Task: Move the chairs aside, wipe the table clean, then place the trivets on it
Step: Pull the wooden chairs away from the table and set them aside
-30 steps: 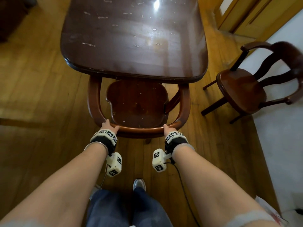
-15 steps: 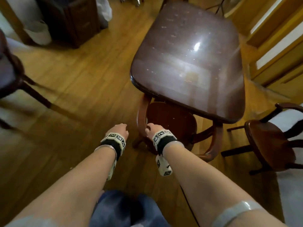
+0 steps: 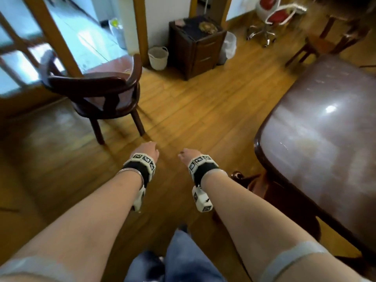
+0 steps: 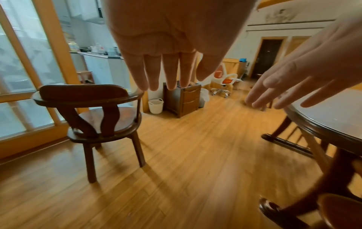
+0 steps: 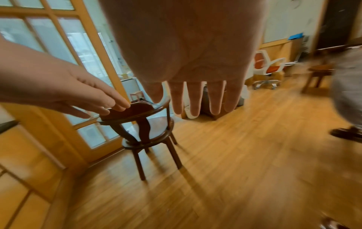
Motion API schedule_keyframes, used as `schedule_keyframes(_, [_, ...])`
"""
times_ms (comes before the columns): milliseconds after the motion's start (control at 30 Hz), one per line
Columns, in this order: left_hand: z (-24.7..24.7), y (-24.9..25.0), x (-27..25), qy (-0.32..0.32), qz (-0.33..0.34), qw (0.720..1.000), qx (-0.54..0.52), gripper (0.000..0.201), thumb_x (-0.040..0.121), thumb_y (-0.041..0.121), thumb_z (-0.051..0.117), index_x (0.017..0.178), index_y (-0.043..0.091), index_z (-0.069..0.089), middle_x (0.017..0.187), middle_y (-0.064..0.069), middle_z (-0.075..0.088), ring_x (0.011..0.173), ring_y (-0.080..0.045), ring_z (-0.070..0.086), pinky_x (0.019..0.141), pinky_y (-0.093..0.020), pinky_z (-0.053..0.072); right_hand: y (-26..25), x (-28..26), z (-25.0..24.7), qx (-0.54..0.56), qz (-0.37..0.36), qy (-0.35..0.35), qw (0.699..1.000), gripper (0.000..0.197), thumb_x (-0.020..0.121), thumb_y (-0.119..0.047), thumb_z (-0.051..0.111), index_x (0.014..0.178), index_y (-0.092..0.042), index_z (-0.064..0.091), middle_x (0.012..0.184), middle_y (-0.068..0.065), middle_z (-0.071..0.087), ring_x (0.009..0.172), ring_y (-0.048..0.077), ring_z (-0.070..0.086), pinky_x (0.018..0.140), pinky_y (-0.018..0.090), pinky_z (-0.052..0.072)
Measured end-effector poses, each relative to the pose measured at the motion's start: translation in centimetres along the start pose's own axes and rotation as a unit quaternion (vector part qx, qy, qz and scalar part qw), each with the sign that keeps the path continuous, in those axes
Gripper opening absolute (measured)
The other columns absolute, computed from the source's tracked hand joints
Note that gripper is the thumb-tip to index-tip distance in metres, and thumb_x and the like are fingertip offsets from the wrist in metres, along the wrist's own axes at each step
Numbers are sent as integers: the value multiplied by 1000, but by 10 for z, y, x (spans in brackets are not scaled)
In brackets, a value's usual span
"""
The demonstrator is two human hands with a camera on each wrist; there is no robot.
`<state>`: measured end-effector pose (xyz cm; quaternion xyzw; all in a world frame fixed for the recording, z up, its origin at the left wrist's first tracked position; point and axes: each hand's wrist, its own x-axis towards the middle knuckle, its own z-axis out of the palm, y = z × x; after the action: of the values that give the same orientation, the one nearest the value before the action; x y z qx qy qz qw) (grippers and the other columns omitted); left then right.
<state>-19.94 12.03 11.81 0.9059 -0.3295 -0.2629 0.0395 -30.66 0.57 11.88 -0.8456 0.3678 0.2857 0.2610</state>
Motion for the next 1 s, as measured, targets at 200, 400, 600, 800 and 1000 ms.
schedule_keyframes(200, [-58, -64, 72, 69, -74, 993, -57, 42, 100, 23, 39, 140, 12, 43, 140, -9, 48, 126, -27, 48, 100, -36, 40, -85, 86, -53, -39, -67, -3, 997, 44, 103, -31, 35, 140, -10, 42, 138, 14, 51, 121, 31, 52, 96, 37, 43])
schedule_keyframes(400, [-128, -126, 148, 137, -154, 972, -111, 39, 96, 14, 42, 134, 6, 48, 131, -19, 55, 120, -34, 51, 98, -37, 40, -172, 159, -115, -35, -121, 2, 992, 43, 103, -31, 36, 140, -11, 43, 137, 14, 52, 120, 31, 53, 93, 35, 43])
schedule_keyframes(600, [-178, -182, 204, 185, -197, 947, -171, 38, 96, 7, 43, 132, -1, 51, 134, -20, 53, 124, -32, 48, 103, -35, 34, -253, 218, -152, -71, -145, 14, 987, 44, 102, -34, 36, 139, -11, 44, 138, 13, 51, 123, 31, 51, 100, 39, 41])
schedule_keyframes(800, [-203, -264, 271, 156, -209, 947, -189, 33, 93, 9, 46, 123, 3, 58, 125, -17, 59, 114, -33, 55, 94, -37, 44, -340, 278, -162, -68, -131, 10, 989, 44, 102, -35, 35, 140, -13, 43, 136, 12, 53, 122, 29, 52, 101, 39, 41])
schedule_keyframes(1000, [-239, -346, 342, 129, -203, 956, -170, 41, 95, 12, 45, 135, 5, 47, 138, -14, 50, 125, -31, 49, 102, -37, 40, -429, 339, -166, -37, -86, 20, 995, 45, 103, -34, 34, 142, -12, 40, 137, 14, 52, 124, 31, 51, 104, 40, 41])
